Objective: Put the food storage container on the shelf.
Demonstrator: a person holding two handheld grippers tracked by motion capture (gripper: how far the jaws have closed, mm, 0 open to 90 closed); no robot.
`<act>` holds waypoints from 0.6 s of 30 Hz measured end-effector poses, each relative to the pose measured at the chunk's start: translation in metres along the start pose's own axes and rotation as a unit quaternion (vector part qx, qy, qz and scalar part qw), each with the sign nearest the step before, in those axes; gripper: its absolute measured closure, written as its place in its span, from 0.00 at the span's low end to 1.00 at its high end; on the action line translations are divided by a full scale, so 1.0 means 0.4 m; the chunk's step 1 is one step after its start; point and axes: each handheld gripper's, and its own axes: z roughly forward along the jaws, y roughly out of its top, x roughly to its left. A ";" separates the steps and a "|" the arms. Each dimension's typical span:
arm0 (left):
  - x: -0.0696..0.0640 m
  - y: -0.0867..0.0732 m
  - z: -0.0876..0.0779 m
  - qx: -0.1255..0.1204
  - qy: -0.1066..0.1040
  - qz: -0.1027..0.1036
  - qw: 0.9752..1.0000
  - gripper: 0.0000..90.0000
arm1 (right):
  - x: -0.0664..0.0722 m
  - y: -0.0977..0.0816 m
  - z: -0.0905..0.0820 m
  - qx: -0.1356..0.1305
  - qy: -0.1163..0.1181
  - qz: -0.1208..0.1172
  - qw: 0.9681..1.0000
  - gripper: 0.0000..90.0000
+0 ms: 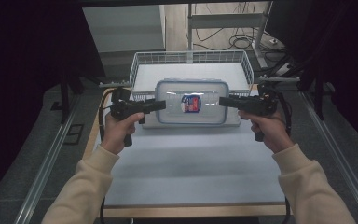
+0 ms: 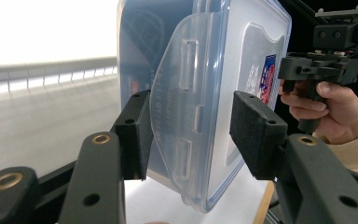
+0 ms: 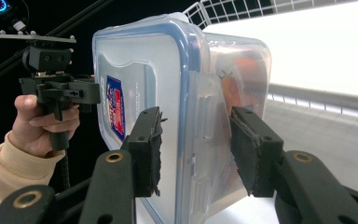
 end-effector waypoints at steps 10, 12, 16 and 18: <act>0.023 0.098 0.008 0.000 -0.004 0.000 1.000 0.55 | -0.012 0.089 0.017 0.004 -0.004 -0.003 1.000 0.61; 0.031 0.117 0.014 0.000 -0.006 -0.003 1.000 0.55 | -0.020 0.121 0.023 0.005 -0.007 -0.004 1.000 0.61; 0.058 0.153 0.035 0.000 -0.011 -0.013 1.000 0.55 | -0.031 0.147 0.032 0.007 -0.014 -0.004 1.000 0.61; 0.069 0.171 0.046 -0.002 -0.011 -0.017 1.000 0.55 | -0.050 0.175 0.043 0.007 -0.020 0.001 1.000 0.60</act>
